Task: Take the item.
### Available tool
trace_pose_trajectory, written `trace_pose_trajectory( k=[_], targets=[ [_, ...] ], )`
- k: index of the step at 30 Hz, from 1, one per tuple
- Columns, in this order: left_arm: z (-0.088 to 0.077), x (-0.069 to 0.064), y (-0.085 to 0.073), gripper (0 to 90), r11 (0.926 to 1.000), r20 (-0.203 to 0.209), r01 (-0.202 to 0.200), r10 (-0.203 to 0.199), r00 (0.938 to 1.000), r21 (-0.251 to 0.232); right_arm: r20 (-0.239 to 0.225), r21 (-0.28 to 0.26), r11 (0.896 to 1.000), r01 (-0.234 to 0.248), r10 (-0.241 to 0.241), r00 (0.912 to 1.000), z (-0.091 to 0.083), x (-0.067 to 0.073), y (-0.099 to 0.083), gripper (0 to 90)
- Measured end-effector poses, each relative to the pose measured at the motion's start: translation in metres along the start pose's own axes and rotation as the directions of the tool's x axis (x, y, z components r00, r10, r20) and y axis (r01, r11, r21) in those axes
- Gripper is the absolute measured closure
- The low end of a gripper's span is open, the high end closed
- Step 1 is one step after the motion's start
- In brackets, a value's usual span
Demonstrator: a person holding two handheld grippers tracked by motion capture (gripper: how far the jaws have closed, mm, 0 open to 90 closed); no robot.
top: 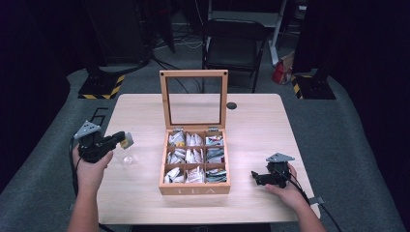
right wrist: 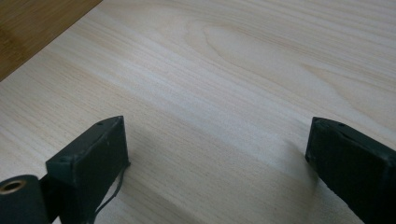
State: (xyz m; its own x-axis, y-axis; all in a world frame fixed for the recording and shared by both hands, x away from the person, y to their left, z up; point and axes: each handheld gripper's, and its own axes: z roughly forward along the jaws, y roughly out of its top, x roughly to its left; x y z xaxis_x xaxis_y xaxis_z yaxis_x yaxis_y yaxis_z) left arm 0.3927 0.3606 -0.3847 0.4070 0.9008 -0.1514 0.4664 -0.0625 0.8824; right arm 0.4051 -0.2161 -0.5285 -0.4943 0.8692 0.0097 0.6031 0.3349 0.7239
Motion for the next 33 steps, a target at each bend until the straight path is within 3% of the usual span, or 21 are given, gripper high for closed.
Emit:
trace_pose_trajectory(
  k=[11, 21, 33],
  targets=[
    [0.002, 0.019, -0.012, 87.4, 0.9989, -0.047, 0.046, -0.046, 0.9978, 0.001, 0.002, -0.002, 1.0, -0.001, 0.001, 1.0, 0.0, 0.0, 0.0, 5.2],
    [0.005, 0.028, -0.02, 87.4, 0.9967, -0.069, 0.08, -0.081, 0.9943, -0.008, 0.002, -0.002, 1.0, -0.001, 0.001, 1.0, 0.0, 0.0, 0.0, 5.2],
    [0.018, 0.03, -0.03, 87.5, 0.9972, -0.08, 0.073, -0.072, 0.9942, 0.015, 0.002, -0.002, 1.0, -0.001, 0.001, 1.0, 0.0, 0.0, 0.0, 5.2]
  ],
)
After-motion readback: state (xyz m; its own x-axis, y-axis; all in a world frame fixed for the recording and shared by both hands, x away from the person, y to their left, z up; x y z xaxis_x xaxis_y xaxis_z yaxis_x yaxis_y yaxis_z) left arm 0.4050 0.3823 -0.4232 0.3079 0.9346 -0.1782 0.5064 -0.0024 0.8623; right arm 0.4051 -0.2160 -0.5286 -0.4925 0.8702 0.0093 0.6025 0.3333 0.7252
